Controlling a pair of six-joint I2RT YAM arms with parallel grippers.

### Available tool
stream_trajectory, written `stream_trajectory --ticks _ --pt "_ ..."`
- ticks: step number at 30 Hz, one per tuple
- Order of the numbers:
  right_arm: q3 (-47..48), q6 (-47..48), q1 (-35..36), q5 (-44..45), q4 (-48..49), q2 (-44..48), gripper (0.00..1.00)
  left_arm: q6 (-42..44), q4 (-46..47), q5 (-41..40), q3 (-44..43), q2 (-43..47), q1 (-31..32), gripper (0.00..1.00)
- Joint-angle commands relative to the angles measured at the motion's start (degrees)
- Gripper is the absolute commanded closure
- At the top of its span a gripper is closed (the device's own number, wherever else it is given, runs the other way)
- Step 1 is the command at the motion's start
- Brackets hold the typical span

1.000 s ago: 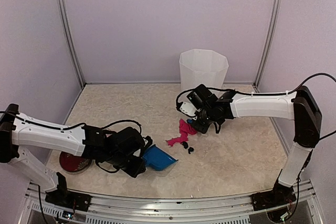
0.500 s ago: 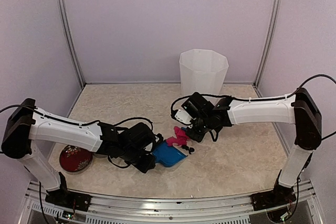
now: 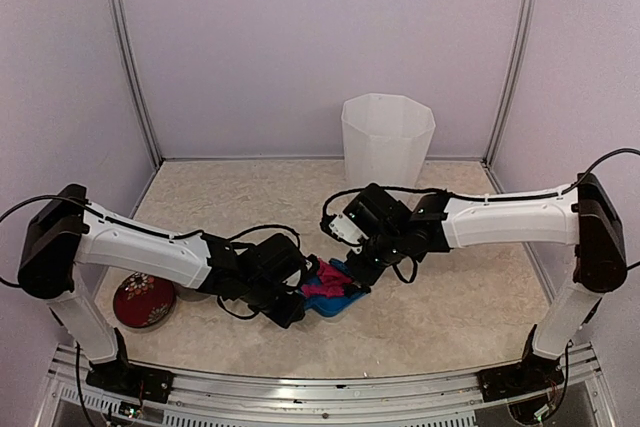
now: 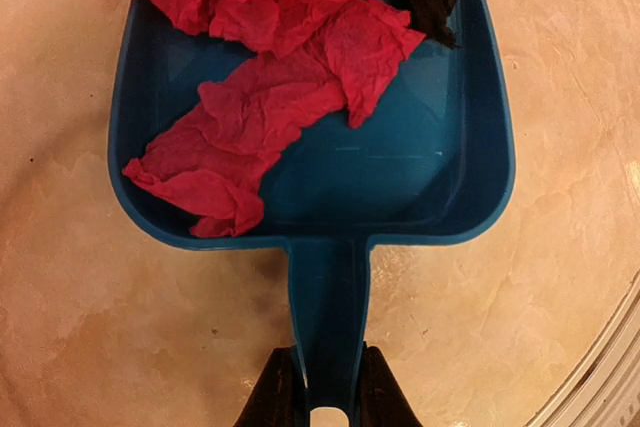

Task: Sweep away the paper scraps from the table
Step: Sweep the paper scraps into the dustpan.

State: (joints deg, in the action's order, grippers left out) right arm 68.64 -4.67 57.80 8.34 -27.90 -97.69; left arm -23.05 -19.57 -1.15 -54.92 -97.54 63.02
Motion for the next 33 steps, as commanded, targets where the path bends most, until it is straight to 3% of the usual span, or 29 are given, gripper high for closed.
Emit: stream_trajectory --ticks 1,13,23,33 --pt "-1.2 -3.8 2.1 -6.8 -2.6 1.3 1.00 0.0 1.3 1.3 -0.6 -1.5 -0.4 1.00" --pt "-0.6 -6.1 3.0 -8.4 -1.0 4.4 1.00 -1.5 10.8 1.1 3.9 -2.2 0.0 1.00" --pt "-0.3 -8.6 2.9 2.3 -2.4 4.9 1.00 -1.3 13.8 -2.5 5.5 -3.0 2.5 1.00" --pt "-2.3 -8.9 2.9 6.7 -2.5 8.4 1.00 -2.5 17.3 -4.9 8.5 -1.6 3.1 1.00"
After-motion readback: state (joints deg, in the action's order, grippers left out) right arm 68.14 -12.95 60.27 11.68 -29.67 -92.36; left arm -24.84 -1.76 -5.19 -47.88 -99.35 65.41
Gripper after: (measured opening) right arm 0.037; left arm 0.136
